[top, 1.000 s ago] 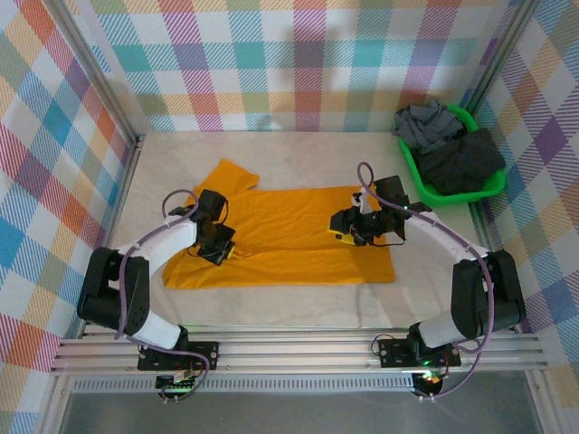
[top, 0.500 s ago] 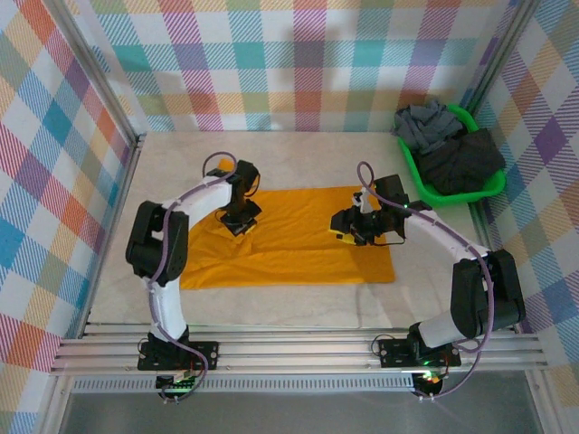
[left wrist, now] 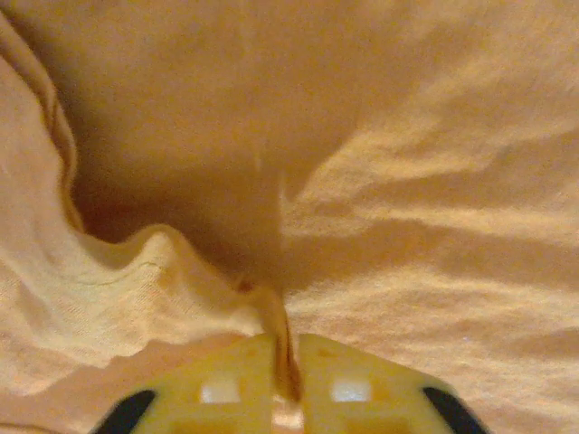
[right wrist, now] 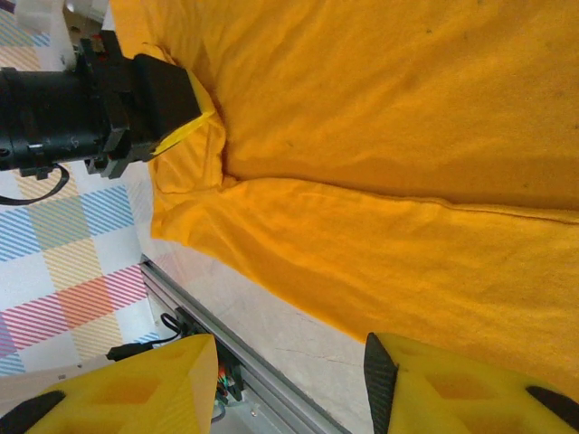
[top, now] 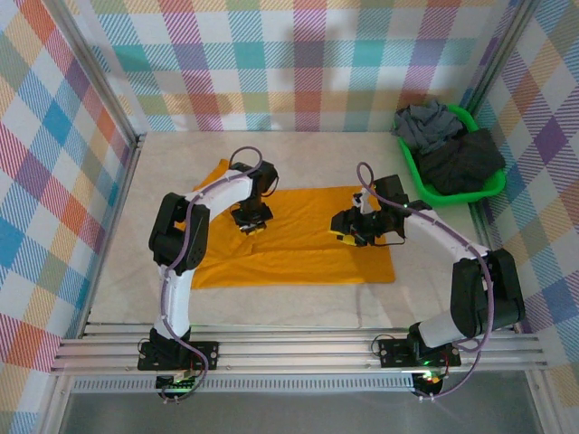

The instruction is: Fold and stack the t-shirts

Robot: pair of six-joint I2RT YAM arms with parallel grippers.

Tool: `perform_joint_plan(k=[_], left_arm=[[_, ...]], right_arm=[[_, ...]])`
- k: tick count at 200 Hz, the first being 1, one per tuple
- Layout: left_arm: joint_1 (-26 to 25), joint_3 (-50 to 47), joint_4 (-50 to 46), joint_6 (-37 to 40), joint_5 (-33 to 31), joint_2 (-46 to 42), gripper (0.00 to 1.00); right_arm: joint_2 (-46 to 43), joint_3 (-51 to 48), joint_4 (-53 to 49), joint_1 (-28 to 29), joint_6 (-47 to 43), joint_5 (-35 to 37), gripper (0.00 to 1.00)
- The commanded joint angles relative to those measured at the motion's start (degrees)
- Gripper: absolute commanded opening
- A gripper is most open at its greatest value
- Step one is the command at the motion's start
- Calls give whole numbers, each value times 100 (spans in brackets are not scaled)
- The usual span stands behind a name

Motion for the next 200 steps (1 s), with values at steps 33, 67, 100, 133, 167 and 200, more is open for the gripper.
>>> perform_joint_plan(k=[33,67,100,133,167,200], left_arm=[[338,506,26,269,-385,-654,46],[1407,606,878,-74,283,-429,38],[1984,1302,1589,-55,294,211,34],[2268,2244,2222,73,157,1010,33],[2345,3892,2191,434,28,2285,34],[2363,5006,2369,702,-362,3183,37]], right_arm=[[429,787,-776,-16,-79,1724,44],[1491,2104,-1342,-42,-338,3535,37],[2613,3398,-1613,-309,-585,4109,35],[3226,4118,-1625,-565,-735,3754,36],[3632,4568,-1732,-610,-941,3286,37],[3614,4691,-1824,-627,-984,3125,38]])
